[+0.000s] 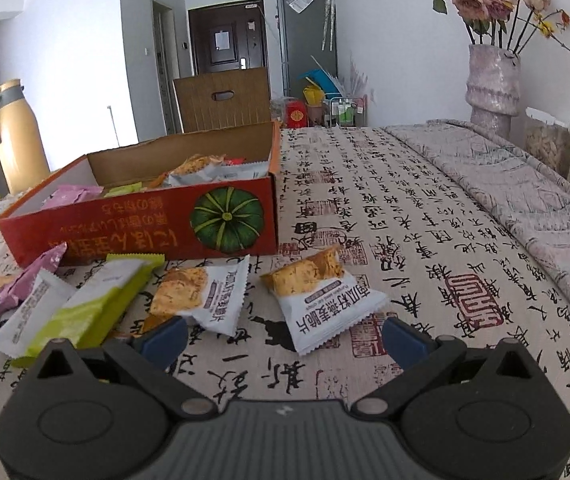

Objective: Organize snacks
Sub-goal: 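Lower the right gripper onto a white oat-crisp packet and grasp it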

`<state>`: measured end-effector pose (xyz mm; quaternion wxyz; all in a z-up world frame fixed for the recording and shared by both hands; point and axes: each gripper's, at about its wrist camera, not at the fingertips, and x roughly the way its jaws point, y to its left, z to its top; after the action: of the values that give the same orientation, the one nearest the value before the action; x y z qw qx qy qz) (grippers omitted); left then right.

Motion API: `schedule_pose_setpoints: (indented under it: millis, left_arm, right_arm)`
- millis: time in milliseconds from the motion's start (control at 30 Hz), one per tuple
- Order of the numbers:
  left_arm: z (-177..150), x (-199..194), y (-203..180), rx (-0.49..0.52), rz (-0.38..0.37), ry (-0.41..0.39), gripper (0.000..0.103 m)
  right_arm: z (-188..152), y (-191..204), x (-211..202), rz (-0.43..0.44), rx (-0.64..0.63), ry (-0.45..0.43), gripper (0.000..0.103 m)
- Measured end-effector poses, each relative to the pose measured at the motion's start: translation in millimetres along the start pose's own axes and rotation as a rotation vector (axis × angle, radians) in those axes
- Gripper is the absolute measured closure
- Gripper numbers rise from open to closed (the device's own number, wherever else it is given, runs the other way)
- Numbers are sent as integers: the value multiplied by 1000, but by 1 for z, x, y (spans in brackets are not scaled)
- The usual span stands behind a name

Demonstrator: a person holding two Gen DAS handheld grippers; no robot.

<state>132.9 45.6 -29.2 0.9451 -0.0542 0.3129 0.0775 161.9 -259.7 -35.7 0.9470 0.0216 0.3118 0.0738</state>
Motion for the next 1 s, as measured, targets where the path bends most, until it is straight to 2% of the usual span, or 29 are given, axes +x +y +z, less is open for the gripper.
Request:
schedule_pose_setpoints:
  millis: [233,467,900,967,1000]
  left_arm:
    - [-1,3,-2,2,15,2,0]
    - [-2,4,-3,4,25,4,0]
    - [-2,4,-2,-1,24,8,0]
    - [-2,5,-2,0,25,8,0]
    - [-2,5,-2,-1,25,7,0]
  right_arm:
    - [0,-2,1,14,-5,-3,0]
    - [10,-2,4,-15,-88,1,0]
    - [24,-8,43,-71,-182,100,0]
    - [30,-8,51,-58,-177,112,2]
    - [32,-8,54,-48,-171,114,6]
